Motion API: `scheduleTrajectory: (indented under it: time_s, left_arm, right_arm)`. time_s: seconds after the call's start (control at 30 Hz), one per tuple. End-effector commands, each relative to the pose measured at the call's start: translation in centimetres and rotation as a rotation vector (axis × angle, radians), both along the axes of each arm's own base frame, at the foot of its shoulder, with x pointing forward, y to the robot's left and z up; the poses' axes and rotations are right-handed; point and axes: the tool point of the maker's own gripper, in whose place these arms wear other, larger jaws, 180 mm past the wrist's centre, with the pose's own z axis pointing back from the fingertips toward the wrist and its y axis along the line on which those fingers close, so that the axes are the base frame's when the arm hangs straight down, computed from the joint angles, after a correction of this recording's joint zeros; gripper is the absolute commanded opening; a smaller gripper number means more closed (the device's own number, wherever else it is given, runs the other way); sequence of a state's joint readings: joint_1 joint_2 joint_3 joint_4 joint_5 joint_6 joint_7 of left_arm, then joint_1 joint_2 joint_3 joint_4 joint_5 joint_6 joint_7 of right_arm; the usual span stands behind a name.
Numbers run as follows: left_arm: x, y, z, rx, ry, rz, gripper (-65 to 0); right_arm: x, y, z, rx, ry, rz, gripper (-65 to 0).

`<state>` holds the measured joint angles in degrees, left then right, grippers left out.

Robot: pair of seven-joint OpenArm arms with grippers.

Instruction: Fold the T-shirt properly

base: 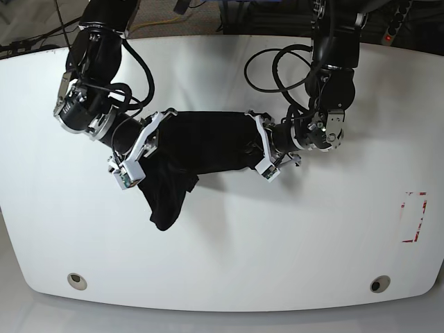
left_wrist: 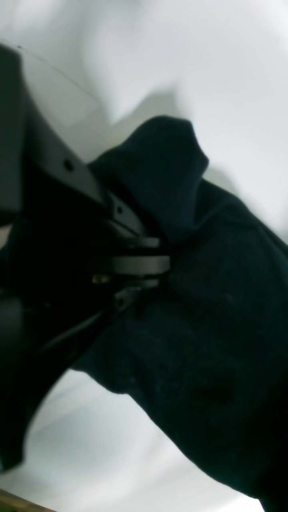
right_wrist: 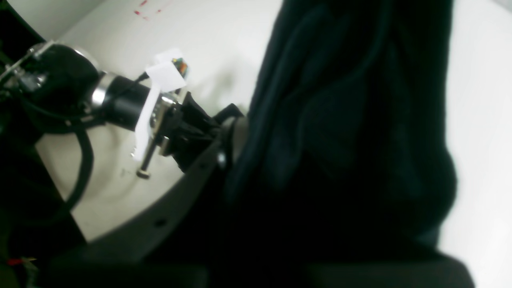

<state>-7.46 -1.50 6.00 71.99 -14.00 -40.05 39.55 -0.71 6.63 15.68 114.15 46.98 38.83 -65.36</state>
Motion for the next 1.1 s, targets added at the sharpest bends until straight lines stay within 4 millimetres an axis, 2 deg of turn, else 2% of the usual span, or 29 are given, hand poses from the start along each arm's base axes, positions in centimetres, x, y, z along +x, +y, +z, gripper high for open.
scheduleTrajectory:
  time_s: [0.0,0.07,0.1,0.2,0.27,0.37,0.5,0.63,0.7,0.8,0.9,0.97,1.07]
  left_arm:
    - [-1.3,1.5,-2.2,0.129,0.065,-0.025,-64.4]
    - [-1.4,0.9,-2.1,0.115,0.066,-0.025,-64.4]
    - [-1.4,0.7,-2.1,0.112,0.066,-0.026,-64.4]
    - [-1.3,0.4,-2.0,0.106,0.066,-0.027,-64.2]
    - [-1.3,0.3,-1.9,0.105,0.065,-0.027,-60.3]
    - [-1.2,0.2,-1.8,0.099,0.061,-0.025,-53.3]
    - [-1.2,0.2,-1.8,0.097,0.059,-0.028,-52.5]
    - [-0.9,0.4,-1.4,0.092,0.049,-0.018,-52.5]
    - [0.1,1.2,-0.2,0.081,0.012,0.022,-52.5]
    - [1.8,1.7,2.7,0.004,-0.057,0.101,-52.5]
    - [3.3,2.9,6.0,-0.075,-0.136,0.167,-52.5]
    - [3.3,3.6,7.6,-0.108,-0.175,0.194,-52.5]
    - [3.1,6.3,10.4,-0.082,-0.274,0.218,-52.5]
  right_arm:
    - [0.6,1.7,0.2,0.063,-0.010,0.005,-65.0]
    - [0.8,2.7,-0.5,0.065,0.001,0.000,-65.0]
    - [0.9,3.1,-0.9,0.059,0.005,0.003,-62.1]
    - [0.9,5.2,-2.1,0.064,0.018,0.035,-48.2]
    - [0.8,6.8,-2.6,0.071,0.016,0.062,-39.6]
    - [0.6,8.3,-4.3,0.052,0.043,0.094,-30.3]
    - [0.5,9.3,-5.1,0.048,0.048,0.109,-21.6]
    - [0.8,8.0,-3.2,0.081,-0.001,0.073,-17.9]
    - [0.7,6.8,-2.2,0.112,-0.024,0.037,-17.4]
    - [1.1,5.0,-1.3,0.131,-0.050,-0.011,-17.3]
    - [1.1,3.8,-1.6,0.095,-0.051,-0.013,-17.4]
    - [0.9,3.4,-1.9,0.077,-0.045,-0.012,-17.6]
    - [0.1,3.0,-3.1,0.055,-0.015,-0.012,-17.6]
